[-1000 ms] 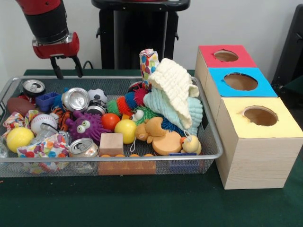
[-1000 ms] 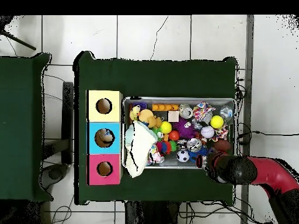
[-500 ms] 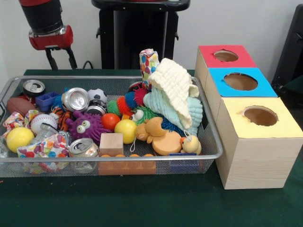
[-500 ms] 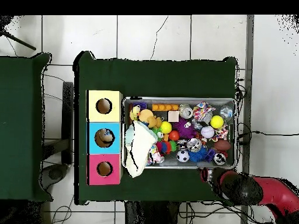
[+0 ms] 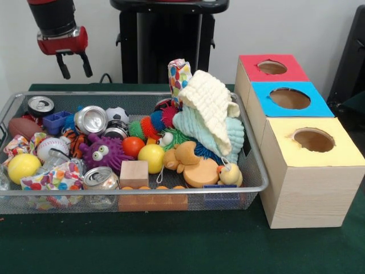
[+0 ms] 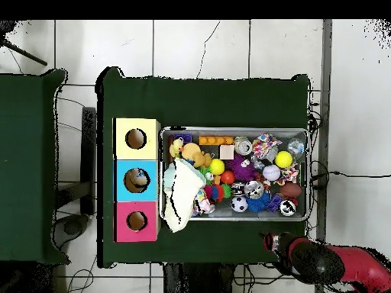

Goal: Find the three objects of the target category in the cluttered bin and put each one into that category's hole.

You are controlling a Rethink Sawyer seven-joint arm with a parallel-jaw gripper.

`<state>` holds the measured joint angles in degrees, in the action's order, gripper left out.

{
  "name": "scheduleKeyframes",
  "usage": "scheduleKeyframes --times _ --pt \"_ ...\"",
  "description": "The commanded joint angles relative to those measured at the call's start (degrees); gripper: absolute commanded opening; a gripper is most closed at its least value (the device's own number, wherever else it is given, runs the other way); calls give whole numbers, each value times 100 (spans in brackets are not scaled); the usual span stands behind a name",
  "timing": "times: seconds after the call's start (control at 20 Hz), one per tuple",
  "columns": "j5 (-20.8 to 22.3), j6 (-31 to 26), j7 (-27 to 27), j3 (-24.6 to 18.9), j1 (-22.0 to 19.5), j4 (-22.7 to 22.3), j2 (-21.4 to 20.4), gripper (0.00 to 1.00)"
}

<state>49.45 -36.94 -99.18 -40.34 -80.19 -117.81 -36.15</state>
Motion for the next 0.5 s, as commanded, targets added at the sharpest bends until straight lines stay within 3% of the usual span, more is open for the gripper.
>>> scheduleKeyframes --times 0.05,0.5 --pt "365 289 560 -3 350 72 207 100" --pt "-33 -243 886 -404 1038 564 -16 100"
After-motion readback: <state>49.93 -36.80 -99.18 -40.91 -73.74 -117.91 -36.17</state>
